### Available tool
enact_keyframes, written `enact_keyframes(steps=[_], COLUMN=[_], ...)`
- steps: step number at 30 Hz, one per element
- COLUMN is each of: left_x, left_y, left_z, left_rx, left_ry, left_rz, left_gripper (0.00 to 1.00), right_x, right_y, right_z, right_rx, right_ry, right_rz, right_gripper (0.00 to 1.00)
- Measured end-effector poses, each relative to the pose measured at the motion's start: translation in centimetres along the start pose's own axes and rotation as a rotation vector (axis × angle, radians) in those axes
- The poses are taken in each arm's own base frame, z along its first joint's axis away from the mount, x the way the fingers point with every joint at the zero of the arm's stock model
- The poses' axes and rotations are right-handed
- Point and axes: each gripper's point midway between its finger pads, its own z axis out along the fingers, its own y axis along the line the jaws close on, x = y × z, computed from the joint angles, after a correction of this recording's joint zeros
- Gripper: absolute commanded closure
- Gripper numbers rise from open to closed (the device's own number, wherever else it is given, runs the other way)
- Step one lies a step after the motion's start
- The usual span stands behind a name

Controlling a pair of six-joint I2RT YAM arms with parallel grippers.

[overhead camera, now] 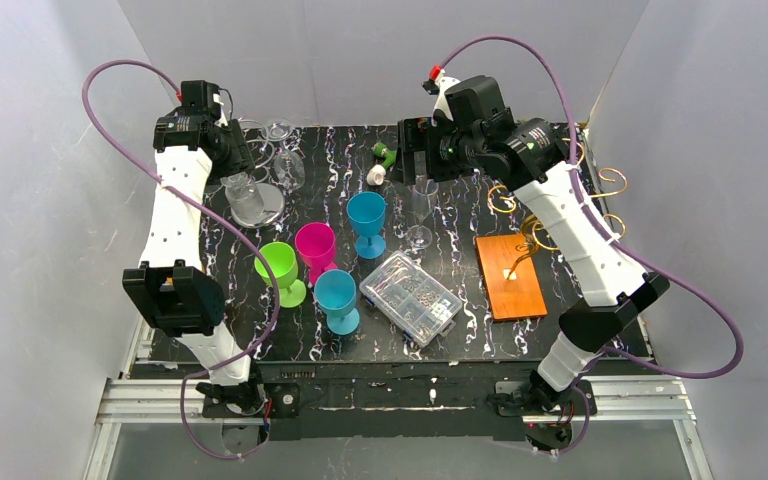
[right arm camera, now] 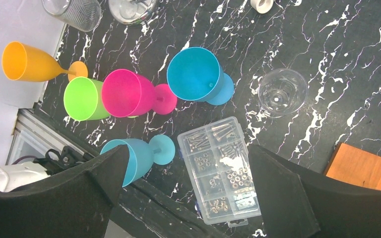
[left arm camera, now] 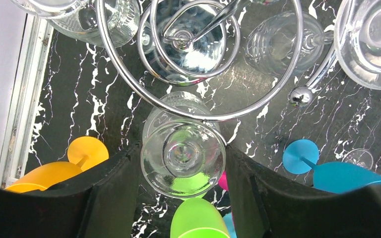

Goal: Take the wine glass off the wine glass rack
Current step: Pick up the wine glass from the wine rack.

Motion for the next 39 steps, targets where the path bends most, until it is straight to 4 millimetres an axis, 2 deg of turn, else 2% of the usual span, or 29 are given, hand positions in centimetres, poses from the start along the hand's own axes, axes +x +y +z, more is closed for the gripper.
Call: enact_keyframes(steps=[14, 25, 33, 39], left_x=[0.6, 0.6, 1.2, 2.0], left_y=[-0.5, -0.5, -0.4, -0.2], left_z=[-0.5, -2.3, -2.8, -3.2], left_rx=[0.038, 0.061, 0.064, 0.068], left_ry=[0.022, -0.001, 0.011, 0.024], left_rz=[0.013, 0.013, 0.014, 0.011], left_gripper=[0.79, 0.85, 0.89, 0.91], right_x=[0.0, 0.1, 0.2, 1.0], right_y=[0.0, 0.2, 1.0, 1.8], right_z=[0.0, 0.0, 0.3, 0.9], right_rx=[0.000, -0.008, -0.044, -0.077], right_ry=[0.000, 0.003, 0.004, 0.030], right_rz=[-0.001, -0.010, -0.020, -0.026], right_gripper=[0.00, 0.00, 0.00, 0.00])
